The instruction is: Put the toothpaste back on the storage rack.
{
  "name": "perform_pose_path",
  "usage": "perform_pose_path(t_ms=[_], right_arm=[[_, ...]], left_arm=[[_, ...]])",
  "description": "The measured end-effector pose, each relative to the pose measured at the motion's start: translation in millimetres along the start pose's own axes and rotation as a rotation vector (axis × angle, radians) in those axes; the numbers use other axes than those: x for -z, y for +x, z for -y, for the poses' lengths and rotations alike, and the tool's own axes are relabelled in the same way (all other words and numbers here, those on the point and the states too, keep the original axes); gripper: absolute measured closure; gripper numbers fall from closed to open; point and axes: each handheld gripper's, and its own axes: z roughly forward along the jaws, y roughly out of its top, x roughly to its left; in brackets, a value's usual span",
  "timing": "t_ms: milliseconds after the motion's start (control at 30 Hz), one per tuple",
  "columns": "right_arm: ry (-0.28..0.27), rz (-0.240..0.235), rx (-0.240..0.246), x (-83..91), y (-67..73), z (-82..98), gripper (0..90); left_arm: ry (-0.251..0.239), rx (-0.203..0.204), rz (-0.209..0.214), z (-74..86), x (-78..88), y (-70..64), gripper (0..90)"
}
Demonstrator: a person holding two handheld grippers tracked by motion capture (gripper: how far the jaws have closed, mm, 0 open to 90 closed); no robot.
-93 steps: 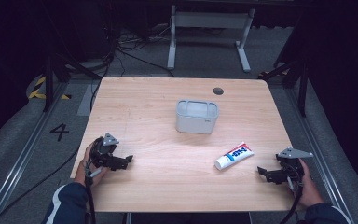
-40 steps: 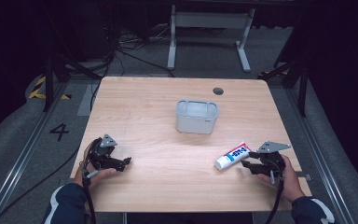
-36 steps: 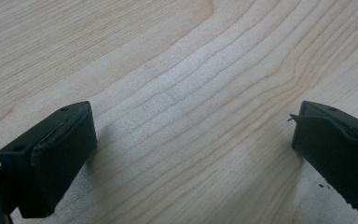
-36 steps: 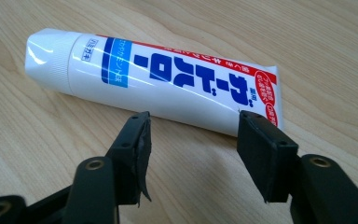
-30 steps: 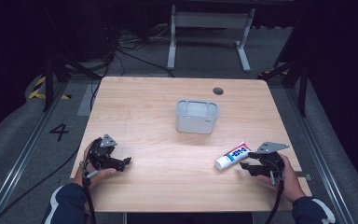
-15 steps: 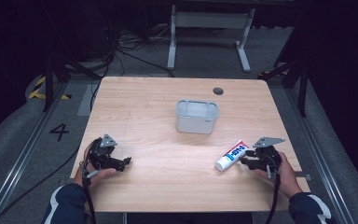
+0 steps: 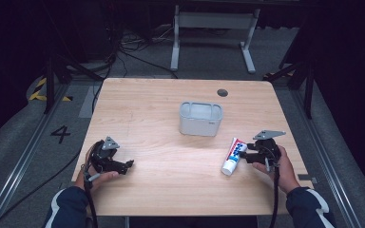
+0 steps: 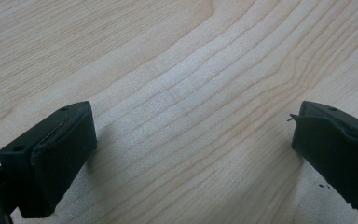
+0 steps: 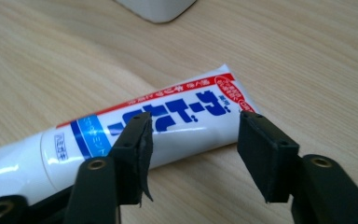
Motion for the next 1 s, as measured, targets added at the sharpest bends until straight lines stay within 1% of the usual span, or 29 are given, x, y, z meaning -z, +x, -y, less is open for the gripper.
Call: perform_pose_path(t_ms=[67, 133, 200, 267, 300, 367, 433, 500, 533, 600, 633, 700, 733, 800, 867, 900, 933, 1000], right_arm=[[-0.002, 0.001, -0.045, -1.2, 1.2, -4.4, 38.7], [0.02, 0.017, -0.082, -6.1, 3.1, -9.3, 35.0], [0.027, 0.013, -0.139, -11.0, 4.8, -12.6, 31.9], [0.042, 0.024, -0.182, -14.7, 5.8, -15.3, 28.4], [0.045, 0.037, -0.191, -16.4, 5.4, -16.1, 26.7], [0.056, 0.034, -0.238, -21.0, 5.0, -17.2, 23.6], [0.067, 0.043, -0.261, -23.6, 4.5, -18.5, 21.8], [0.071, 0.049, -0.272, -26.0, 4.2, -19.8, 19.3], [0.083, 0.052, -0.274, -28.4, 4.4, -20.7, 17.6], [0.109, 0.061, -0.246, -34.0, 6.9, -22.7, 17.1], [0.126, 0.063, -0.235, -37.5, 8.7, -23.4, 18.2], [0.152, 0.048, -0.21, -43.9, 12.8, -23.5, 21.8], [0.155, 0.042, -0.192, -46.0, 14.7, -23.3, 23.0], [0.157, 0.051, -0.163, -46.3, 16.7, -24.2, 24.6], [0.16, 0.039, -0.151, -46.3, 16.1, -24.8, 25.5], [0.161, 0.04, -0.146, -46.6, 16.0, -25.1, 25.9], [0.161, 0.042, -0.143, -47.1, 16.2, -25.7, 26.8], [0.166, 0.051, -0.118, -48.7, 18.3, -27.3, 29.0]], left_arm=[[0.002, -0.002, 0.003, 0.1, 0.1, 0.0, 0.2], [0.005, -0.006, 0.005, 0.1, 0.5, 0.1, 0.2], [0.001, -0.011, 0.001, 0.2, 0.4, 0.3, 0.2], [0.001, -0.011, 0.001, 0.2, 0.4, 0.2, 0.2], [0.001, -0.011, 0.002, 0.2, 0.4, 0.2, 0.2], [0.001, -0.012, 0.001, 0.2, 0.4, 0.3, 0.2], [0.001, -0.011, 0.001, 0.2, 0.4, 0.2, 0.2], [0.001, -0.011, 0.001, 0.2, 0.4, 0.2, 0.2], [0.001, -0.011, 0.001, 0.2, 0.4, 0.2, 0.2], [0.001, -0.011, 0.001, 0.2, 0.4, 0.3, 0.2], [0.001, -0.011, 0.001, 0.2, 0.4, 0.2, 0.2], [0.001, -0.011, 0.002, 0.2, 0.4, 0.2, 0.2], [0.001, -0.011, 0.001, 0.2, 0.4, 0.2, 0.2], [0.003, -0.008, 0.004, 0.2, 0.4, 0.0, 0.2], [0.006, -0.001, 0.008, 0.3, 0.5, -0.4, 0.2], [0.006, 0.0, 0.008, 0.3, 0.6, -0.4, 0.2], [0.006, -0.009, 0.006, 0.1, 0.6, 0.2, 0.2], [0.005, -0.009, 0.006, 0.1, 0.6, 0.2, 0.2]])
